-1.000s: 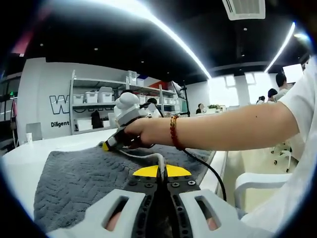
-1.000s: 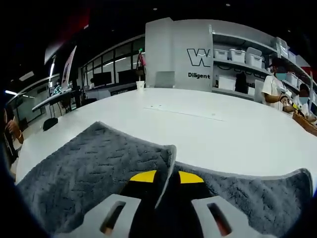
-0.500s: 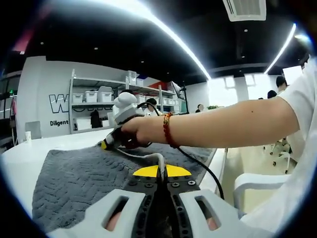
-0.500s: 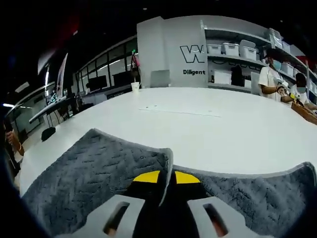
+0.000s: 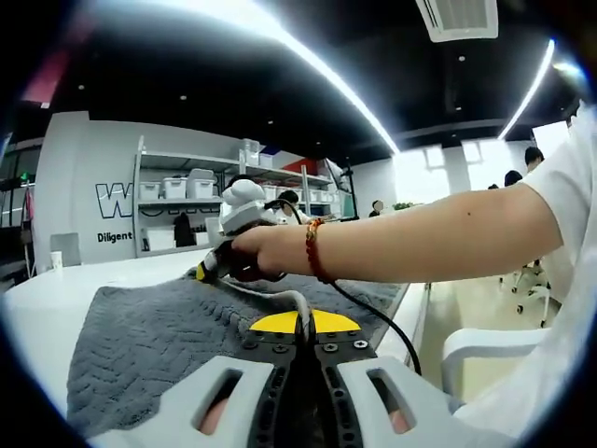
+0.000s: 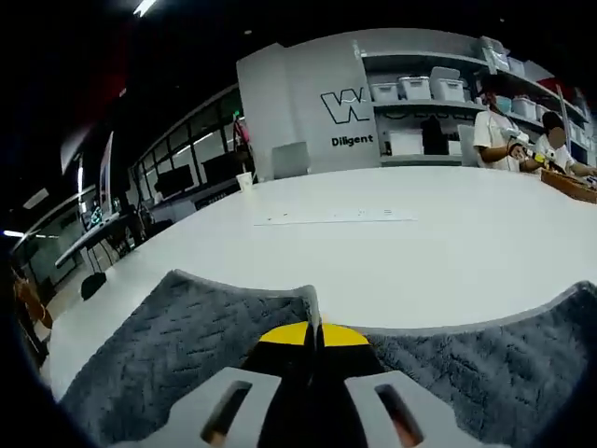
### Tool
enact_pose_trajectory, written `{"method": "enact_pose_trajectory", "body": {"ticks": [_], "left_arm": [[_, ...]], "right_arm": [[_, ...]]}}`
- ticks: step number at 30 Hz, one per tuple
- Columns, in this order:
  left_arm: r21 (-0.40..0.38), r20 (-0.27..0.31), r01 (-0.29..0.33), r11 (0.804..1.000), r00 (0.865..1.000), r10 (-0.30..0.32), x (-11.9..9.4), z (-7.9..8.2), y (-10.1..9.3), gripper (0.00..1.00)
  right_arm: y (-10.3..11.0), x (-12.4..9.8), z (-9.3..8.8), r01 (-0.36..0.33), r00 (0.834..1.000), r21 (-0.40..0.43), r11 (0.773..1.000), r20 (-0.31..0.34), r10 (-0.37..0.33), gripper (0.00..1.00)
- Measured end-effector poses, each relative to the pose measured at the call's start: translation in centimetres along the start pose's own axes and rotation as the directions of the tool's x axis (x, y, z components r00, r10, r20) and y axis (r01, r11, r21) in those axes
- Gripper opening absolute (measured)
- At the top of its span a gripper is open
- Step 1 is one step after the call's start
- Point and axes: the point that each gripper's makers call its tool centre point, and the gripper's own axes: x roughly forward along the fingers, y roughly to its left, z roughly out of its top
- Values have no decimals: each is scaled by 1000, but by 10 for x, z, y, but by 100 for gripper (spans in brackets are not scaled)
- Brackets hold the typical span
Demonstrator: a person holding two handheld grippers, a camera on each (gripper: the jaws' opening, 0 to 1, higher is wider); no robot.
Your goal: Open the folded towel by lifting each exposed corner and separating the folded layers until the towel lies flat within the target outline without major curled edges
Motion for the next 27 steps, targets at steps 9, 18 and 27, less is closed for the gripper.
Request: {"method": "enact_pose_trajectory", "body": {"ticks": [9, 18, 27], "left_arm": [[-15, 27, 5, 1000, 1000, -5, -4, 7, 1, 0], [-4, 65, -15, 1000, 998, 15, -11, 19, 6, 0], [0, 71, -28, 1000, 997, 28, -15, 25, 7, 0]], "right_arm": [[3, 0, 8, 9, 1000, 20, 1000, 13, -9, 0], [6, 0, 20, -11, 999, 102, 995, 34, 8, 0], [13, -8, 22, -25, 999, 113, 993, 43, 20, 0]]}}
